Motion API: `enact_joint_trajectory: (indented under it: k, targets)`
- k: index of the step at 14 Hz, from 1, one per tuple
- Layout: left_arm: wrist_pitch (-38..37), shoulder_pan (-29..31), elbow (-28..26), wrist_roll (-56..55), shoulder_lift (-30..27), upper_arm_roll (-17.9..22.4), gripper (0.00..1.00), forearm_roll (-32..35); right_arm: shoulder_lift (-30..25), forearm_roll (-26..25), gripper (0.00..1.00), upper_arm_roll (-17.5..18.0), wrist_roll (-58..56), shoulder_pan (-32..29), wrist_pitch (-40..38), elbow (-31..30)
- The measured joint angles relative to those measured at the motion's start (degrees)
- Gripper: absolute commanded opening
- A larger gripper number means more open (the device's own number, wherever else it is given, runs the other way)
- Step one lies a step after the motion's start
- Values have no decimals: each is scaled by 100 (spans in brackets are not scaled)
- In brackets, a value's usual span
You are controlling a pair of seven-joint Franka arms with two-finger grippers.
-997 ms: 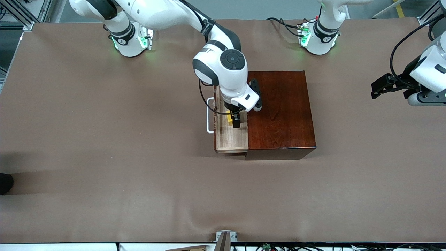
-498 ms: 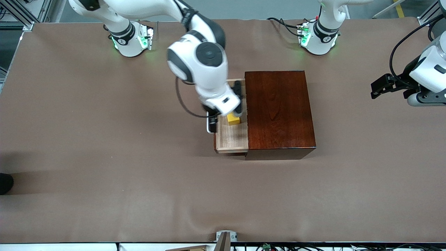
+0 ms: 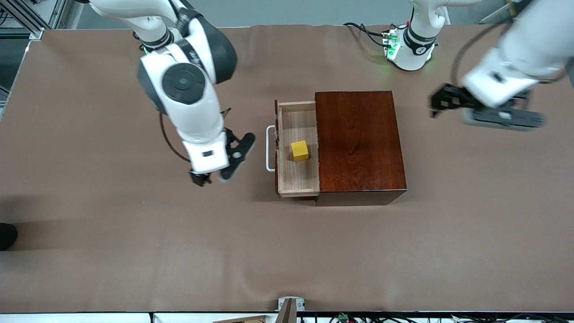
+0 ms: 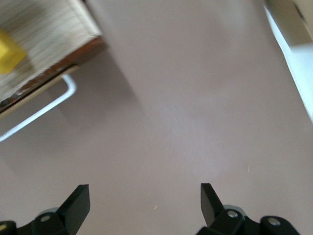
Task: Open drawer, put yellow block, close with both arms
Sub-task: 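Open the right gripper to drop the cube into the drawer, then move the left gripper to the drawer front while the right gripper withdraws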
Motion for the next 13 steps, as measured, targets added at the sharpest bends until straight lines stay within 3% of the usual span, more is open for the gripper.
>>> enact_joint_trajectory:
  k: [3,6,9,13]
  targets:
    - [6,-56,6,-48,111,-1083,100,-13,-328,-1,100,-4,1095,-330,-698,-12]
    - [90,-96,4,-253,143,-2161,100,-8,-667,110,100,-5,1332,-986,-1128,-74]
    - [546,-278,-1,-208,448,-2557,100,-7,-1048,315,100,-71,1339,-1556,-1228,-206]
    - [1516,-1105,204,497,1422,-2576,100,667,-1625,822,100,-408,1512,-1909,-1318,-524]
